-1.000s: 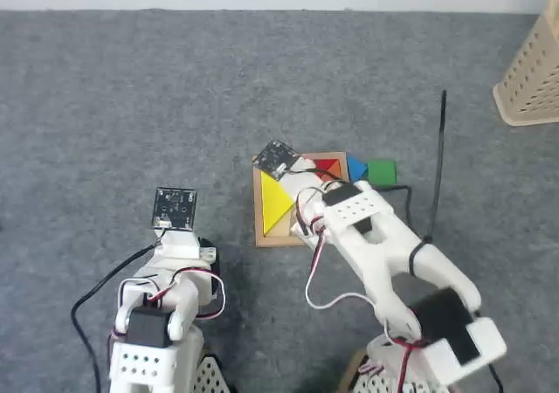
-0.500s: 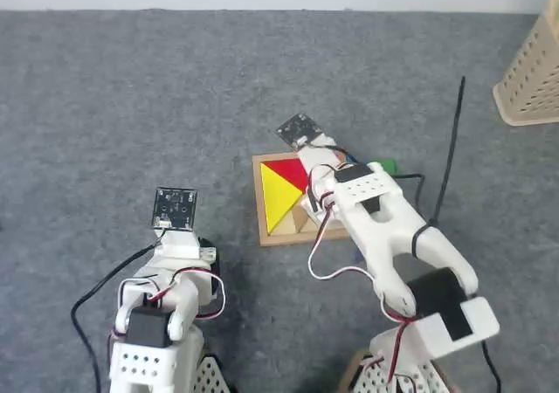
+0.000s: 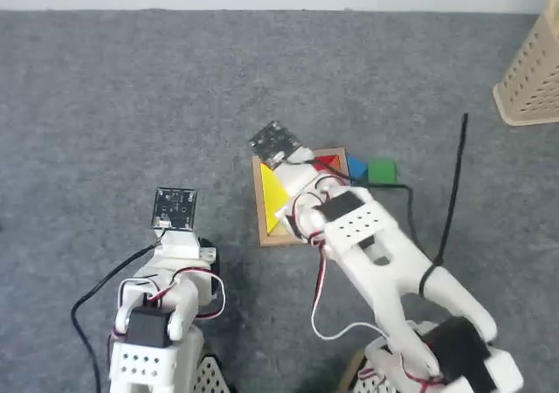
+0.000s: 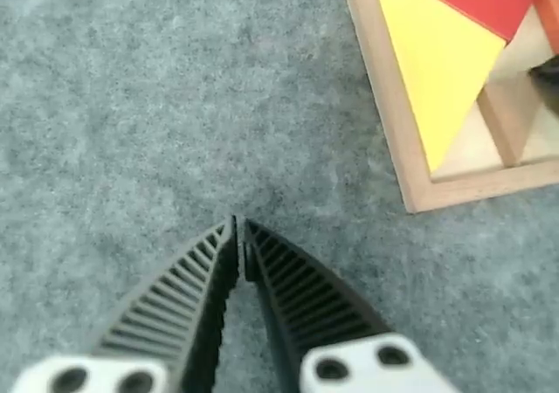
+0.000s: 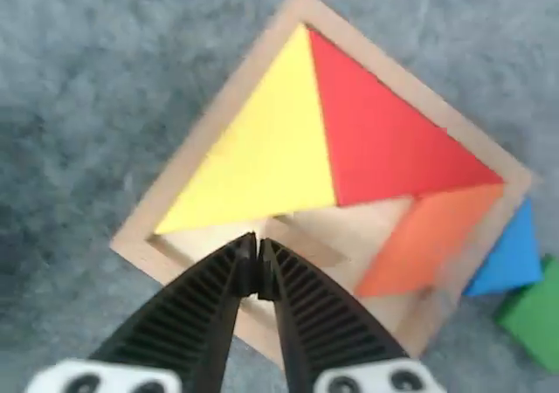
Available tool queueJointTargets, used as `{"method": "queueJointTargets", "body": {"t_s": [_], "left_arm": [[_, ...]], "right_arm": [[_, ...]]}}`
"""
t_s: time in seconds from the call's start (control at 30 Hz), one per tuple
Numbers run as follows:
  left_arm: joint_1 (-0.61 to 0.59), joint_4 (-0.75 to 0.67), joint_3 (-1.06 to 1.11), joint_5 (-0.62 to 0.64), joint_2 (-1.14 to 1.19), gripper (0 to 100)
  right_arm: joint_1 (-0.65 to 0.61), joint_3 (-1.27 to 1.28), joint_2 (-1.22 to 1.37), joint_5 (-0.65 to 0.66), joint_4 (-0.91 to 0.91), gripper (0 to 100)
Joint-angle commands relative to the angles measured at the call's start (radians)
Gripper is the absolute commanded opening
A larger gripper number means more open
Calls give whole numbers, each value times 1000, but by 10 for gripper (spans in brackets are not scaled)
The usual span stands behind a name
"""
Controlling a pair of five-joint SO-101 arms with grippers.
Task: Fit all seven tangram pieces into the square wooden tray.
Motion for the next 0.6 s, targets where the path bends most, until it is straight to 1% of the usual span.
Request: {"method": "queueJointTargets", "body": {"t_s": [0.0, 0.23, 0.33, 0.57], "left_arm": [[-2, 5, -8, -5, -15, 13], [-2, 5, -8, -5, -15, 13], [-2, 5, -8, -5, -15, 13], [-2, 5, -8, -5, -15, 13]], "right_arm": [[-7, -28, 68, 40, -44, 7], [8, -127, 248, 51, -30, 7], [42, -167, 259, 51, 10, 7], [125, -176, 260, 51, 4, 7]]}}
